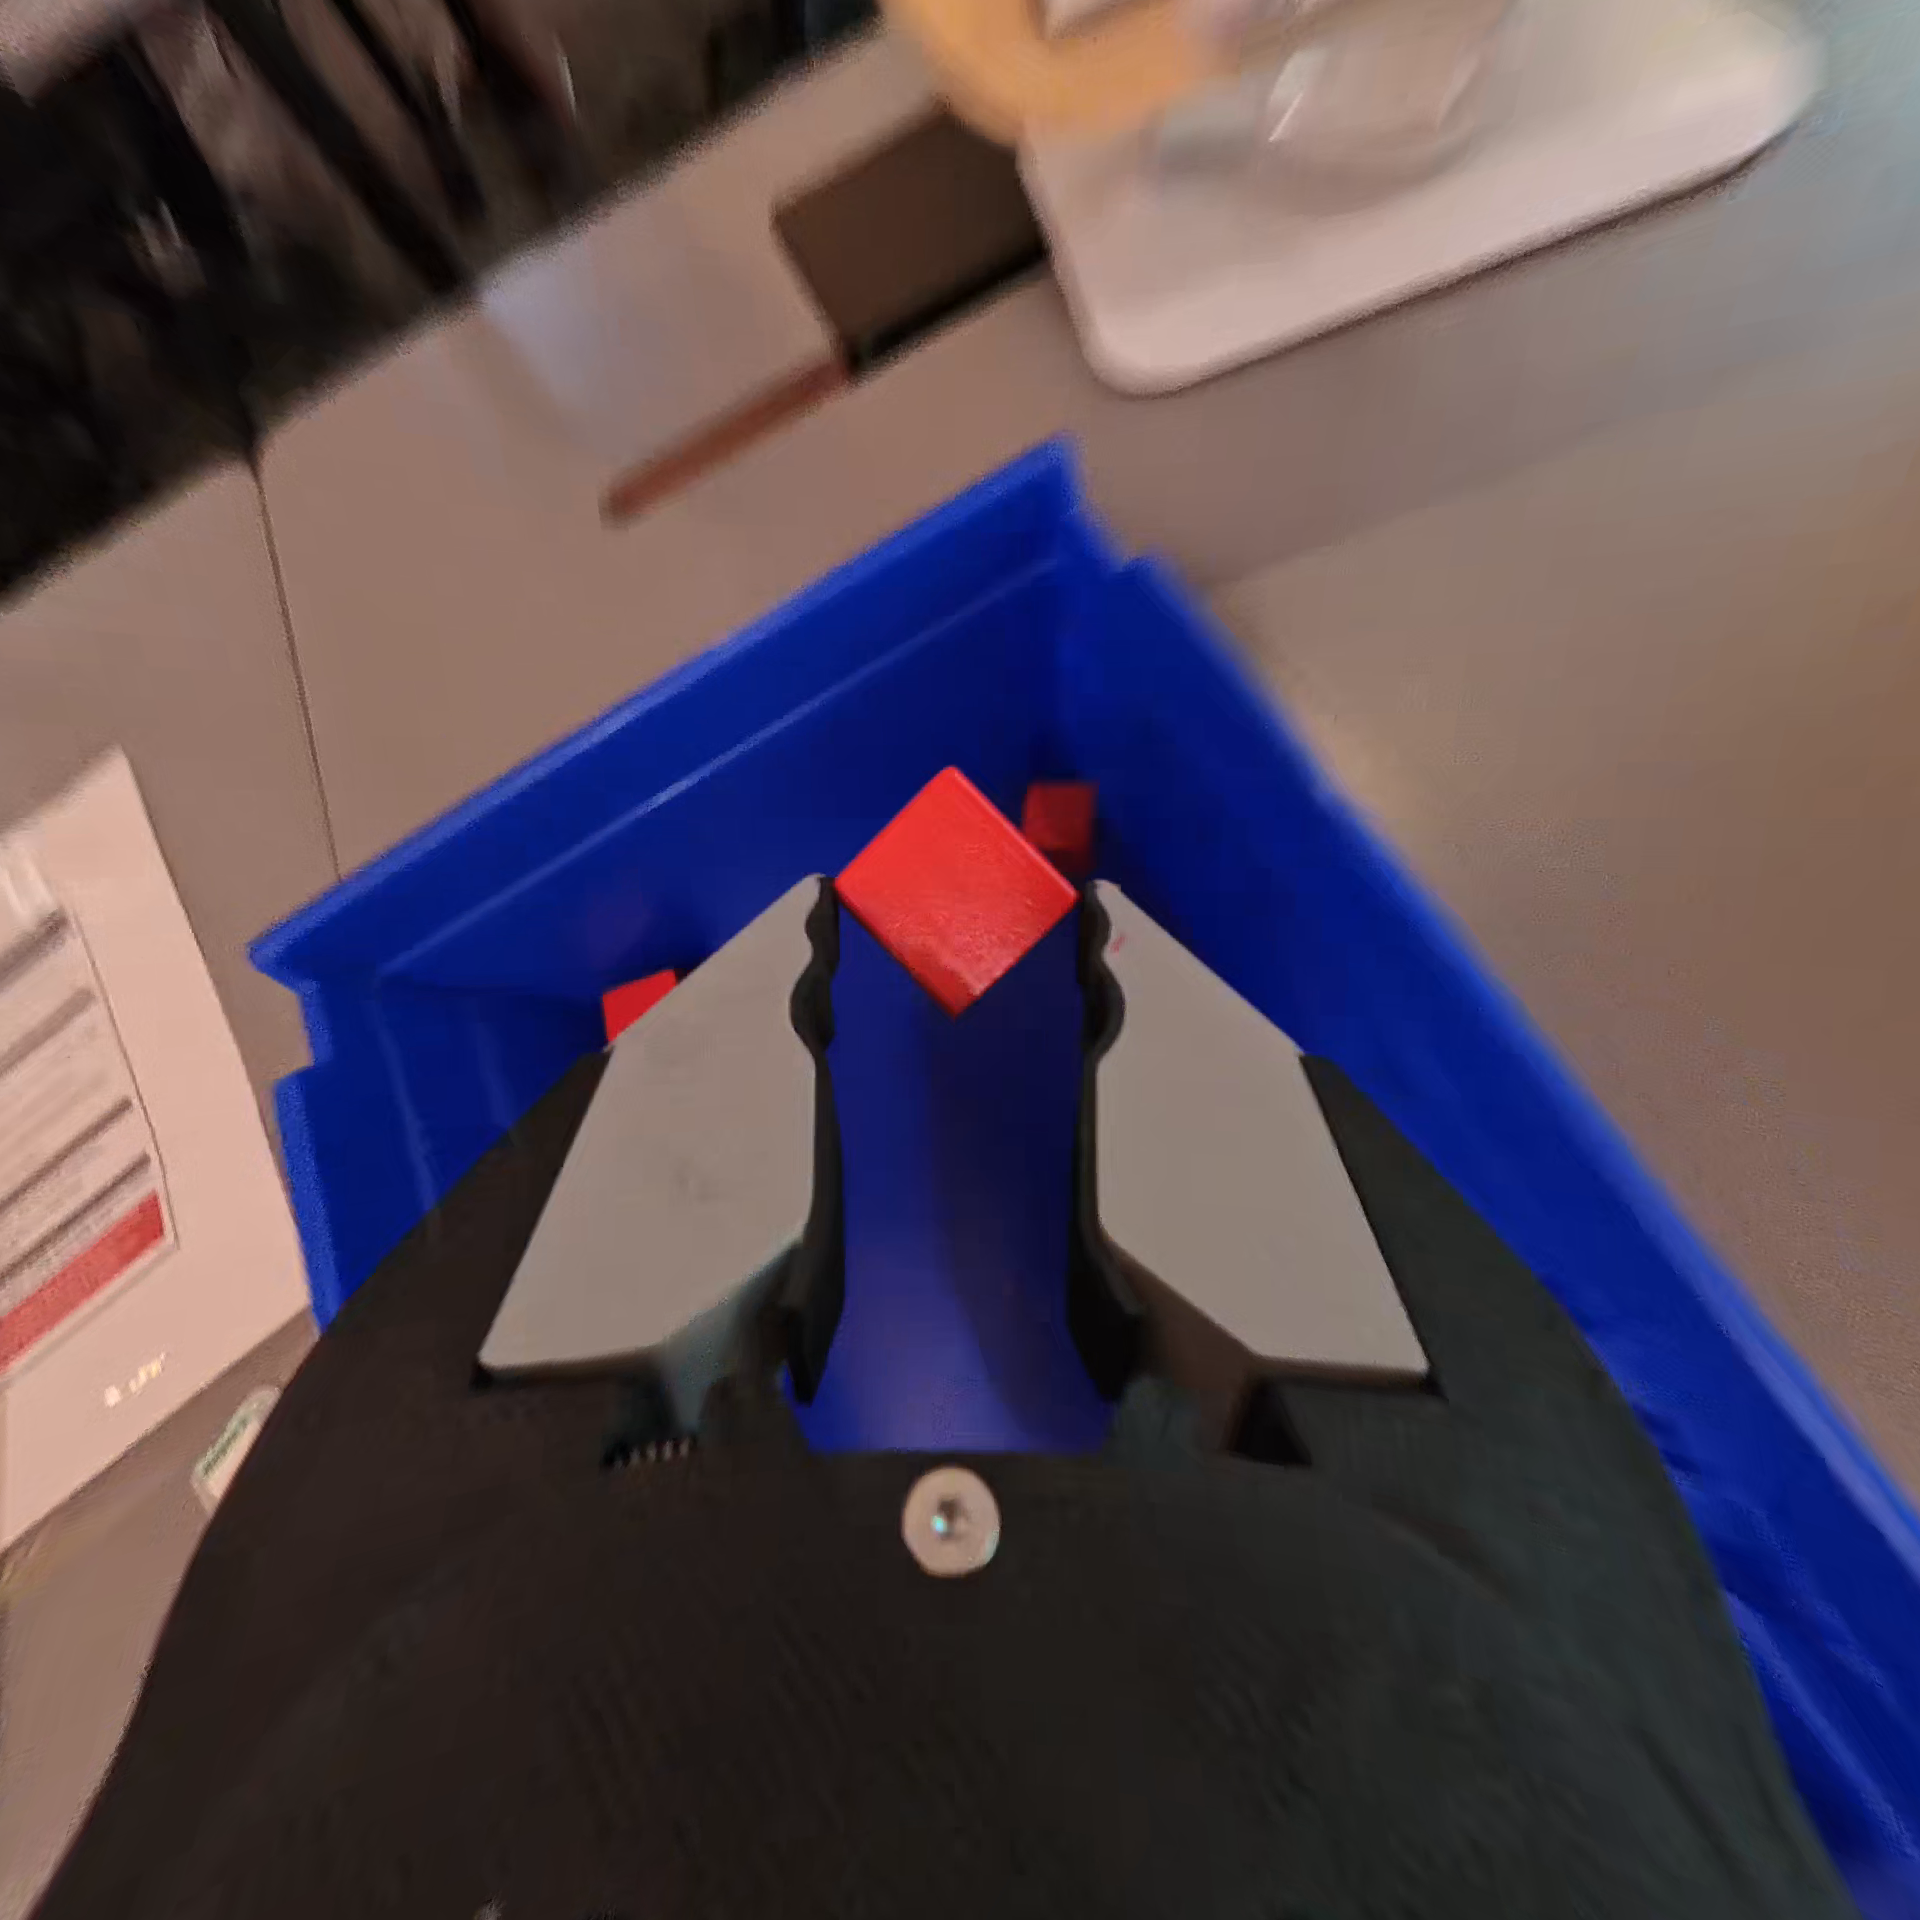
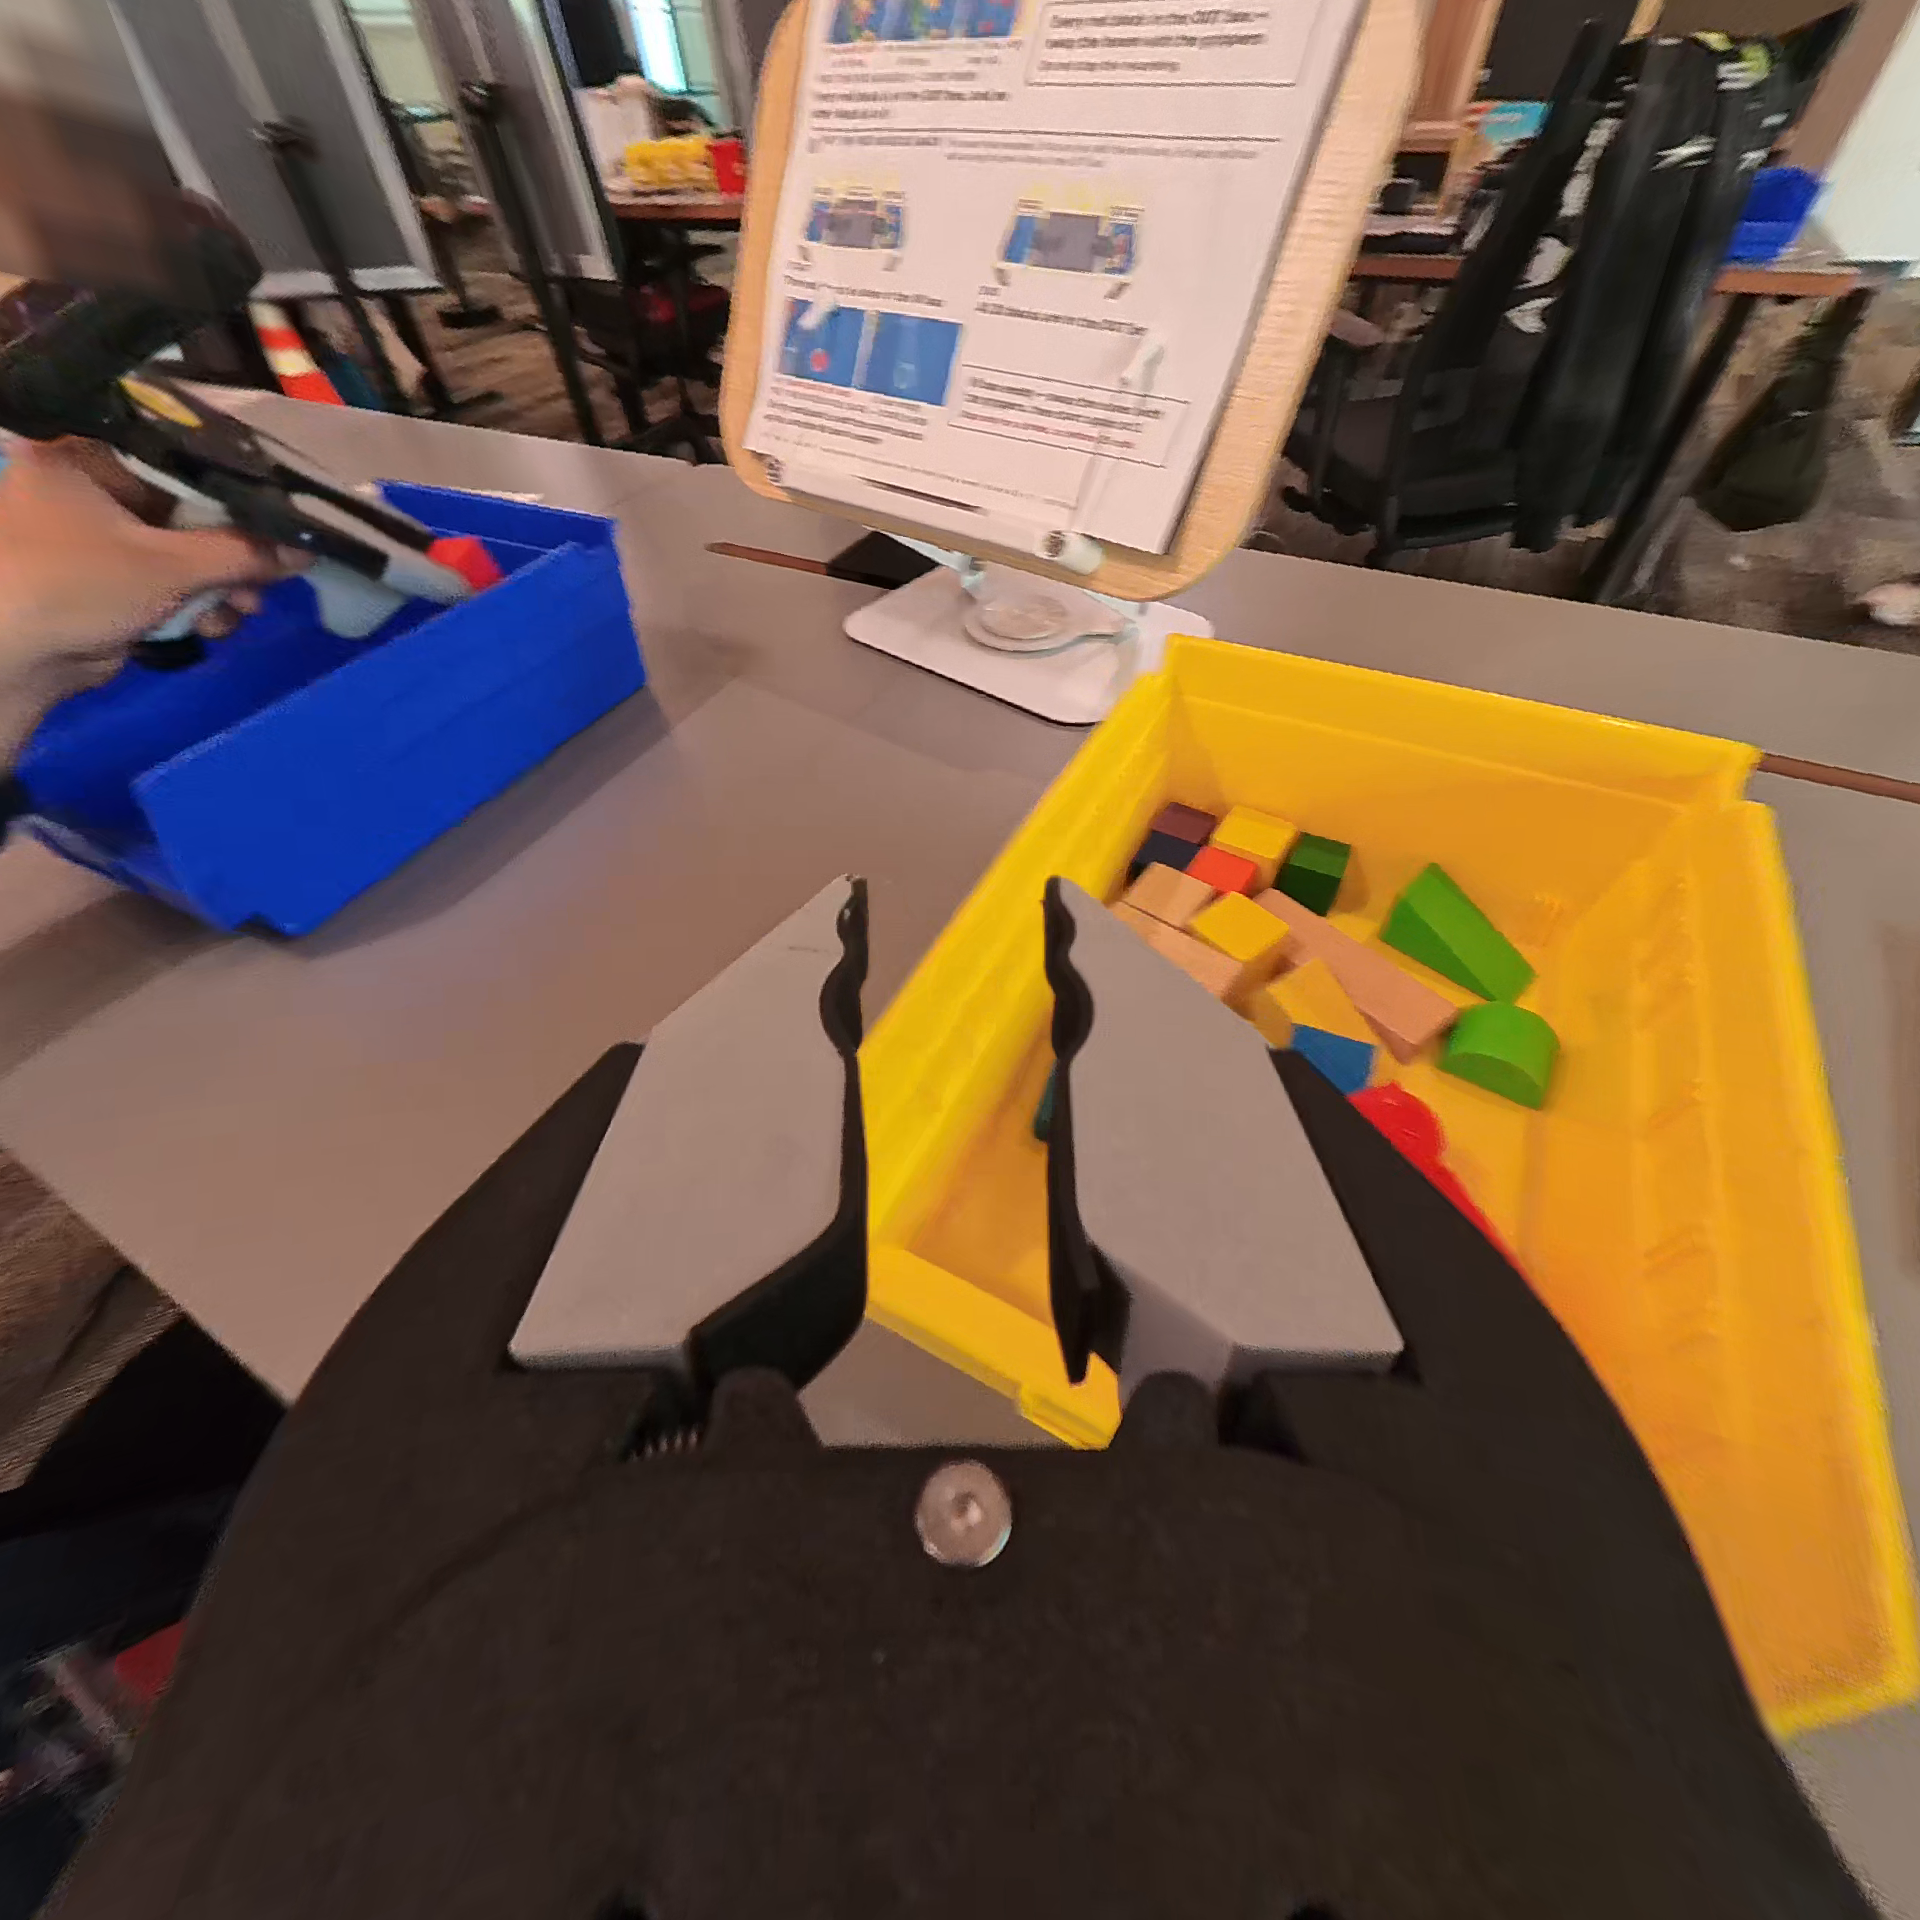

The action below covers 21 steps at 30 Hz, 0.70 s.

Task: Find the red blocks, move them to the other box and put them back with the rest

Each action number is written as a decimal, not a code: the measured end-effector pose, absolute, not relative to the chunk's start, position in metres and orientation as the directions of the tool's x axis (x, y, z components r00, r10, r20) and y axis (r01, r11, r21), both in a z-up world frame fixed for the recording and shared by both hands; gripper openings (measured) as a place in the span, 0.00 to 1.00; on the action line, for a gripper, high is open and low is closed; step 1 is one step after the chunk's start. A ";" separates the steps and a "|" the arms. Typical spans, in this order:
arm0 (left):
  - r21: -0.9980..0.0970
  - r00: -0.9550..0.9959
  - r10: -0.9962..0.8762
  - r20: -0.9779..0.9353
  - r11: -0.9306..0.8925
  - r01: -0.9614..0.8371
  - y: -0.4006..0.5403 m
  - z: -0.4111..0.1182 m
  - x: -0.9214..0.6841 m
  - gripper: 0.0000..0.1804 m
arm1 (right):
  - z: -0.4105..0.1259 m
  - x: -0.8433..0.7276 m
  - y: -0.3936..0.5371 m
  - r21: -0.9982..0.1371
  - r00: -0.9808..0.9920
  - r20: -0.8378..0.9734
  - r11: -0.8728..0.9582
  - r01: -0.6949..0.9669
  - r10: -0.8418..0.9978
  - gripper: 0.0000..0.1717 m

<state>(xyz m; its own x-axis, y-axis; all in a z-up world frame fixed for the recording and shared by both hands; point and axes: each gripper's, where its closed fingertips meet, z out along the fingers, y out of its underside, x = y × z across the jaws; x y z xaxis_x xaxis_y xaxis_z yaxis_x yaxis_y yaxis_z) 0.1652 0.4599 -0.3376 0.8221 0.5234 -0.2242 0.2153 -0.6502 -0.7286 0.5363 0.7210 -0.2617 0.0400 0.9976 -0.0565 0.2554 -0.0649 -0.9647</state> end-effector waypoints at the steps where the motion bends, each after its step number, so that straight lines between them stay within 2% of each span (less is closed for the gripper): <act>1: -0.776 0.831 0.503 -0.239 -0.613 0.148 0.462 -0.318 0.184 0.25 | -0.262 0.534 0.713 -0.964 0.004 -0.076 -0.074 0.256 0.997 0.18; 4: -0.862 0.854 0.417 -0.311 -0.501 -0.069 0.467 -0.272 0.259 0.24 | -0.267 0.526 0.690 -0.957 -0.089 -0.125 -0.097 0.275 0.988 0.18; 6: -0.874 0.860 0.329 -0.389 -0.427 -0.232 0.474 -0.253 0.318 0.24 | -0.268 0.523 0.674 -0.952 -0.152 -0.163 -0.115 0.285 0.975 0.19; 9: -0.816 0.809 0.195 -0.555 -0.314 -0.485 0.488 -0.238 0.403 0.24 | -0.261 0.521 0.644 -0.945 -0.278 -0.238 -0.156 0.286 0.931 0.19; 12: -0.714 0.728 0.040 -0.684 -0.238 -0.658 0.505 -0.239 0.473 0.24 | -0.248 0.530 0.603 -0.930 -0.455 -0.332 -0.208 0.302 0.826 0.21; 17: -0.599 0.602 -0.109 -0.791 -0.057 -0.799 0.516 -0.249 0.544 0.24 | -0.236 0.549 0.555 -0.920 -0.645 -0.380 -0.203 0.334 0.663 0.24; 21: -0.594 0.586 -0.157 -0.795 0.002 -0.804 0.520 -0.257 0.562 0.24 | -0.233 0.560 0.536 -0.906 -0.716 -0.420 -0.209 0.369 0.558 0.25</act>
<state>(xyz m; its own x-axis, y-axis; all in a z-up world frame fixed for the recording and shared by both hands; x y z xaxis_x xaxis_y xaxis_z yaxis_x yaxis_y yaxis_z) 0.5618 0.5198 -0.2568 0.5865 -0.1572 -0.7946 -0.8044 0.0018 -0.5941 0.5598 0.5355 -0.2326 -0.7159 0.5579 -0.4199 0.3686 -0.2088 -0.9058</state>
